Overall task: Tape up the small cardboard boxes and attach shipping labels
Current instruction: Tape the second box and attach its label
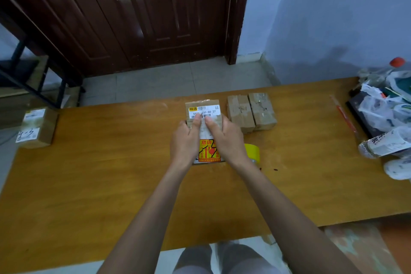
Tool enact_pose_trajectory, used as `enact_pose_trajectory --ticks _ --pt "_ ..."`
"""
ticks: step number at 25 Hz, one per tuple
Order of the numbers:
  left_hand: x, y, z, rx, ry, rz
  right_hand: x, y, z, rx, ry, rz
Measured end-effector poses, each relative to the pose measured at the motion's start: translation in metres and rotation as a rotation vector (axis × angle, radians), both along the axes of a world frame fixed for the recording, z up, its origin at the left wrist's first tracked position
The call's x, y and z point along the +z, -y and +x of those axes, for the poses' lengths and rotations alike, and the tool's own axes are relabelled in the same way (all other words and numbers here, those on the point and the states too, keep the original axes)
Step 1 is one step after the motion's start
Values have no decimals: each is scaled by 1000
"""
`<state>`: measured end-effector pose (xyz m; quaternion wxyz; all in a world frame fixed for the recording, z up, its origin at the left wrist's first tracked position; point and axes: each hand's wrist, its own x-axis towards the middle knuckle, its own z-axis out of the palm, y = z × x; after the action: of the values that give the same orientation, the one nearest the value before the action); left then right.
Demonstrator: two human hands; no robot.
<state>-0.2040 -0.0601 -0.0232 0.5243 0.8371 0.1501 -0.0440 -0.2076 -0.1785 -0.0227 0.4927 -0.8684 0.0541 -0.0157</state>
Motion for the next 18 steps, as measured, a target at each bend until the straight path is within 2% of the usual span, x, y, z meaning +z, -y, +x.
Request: enact_pose_trajectory --ticks 6,9,11,13,18 --pt "-3 0 3 3 17 55 -6 -3 3 -62 51 -28" --pt "-3 -1 4 -16 -17 -122 -4 -3 1 -53 37 54" --pt "-3 -3 6 -42 -90 -343 -2 -1 5 -30 -46 166" --pt "-7 -10 5 -120 -149 -483 0 0 8 35 -151 262" --pt "-16 -27 2 -220 -94 -442 -3 3 1 124 -165 368"
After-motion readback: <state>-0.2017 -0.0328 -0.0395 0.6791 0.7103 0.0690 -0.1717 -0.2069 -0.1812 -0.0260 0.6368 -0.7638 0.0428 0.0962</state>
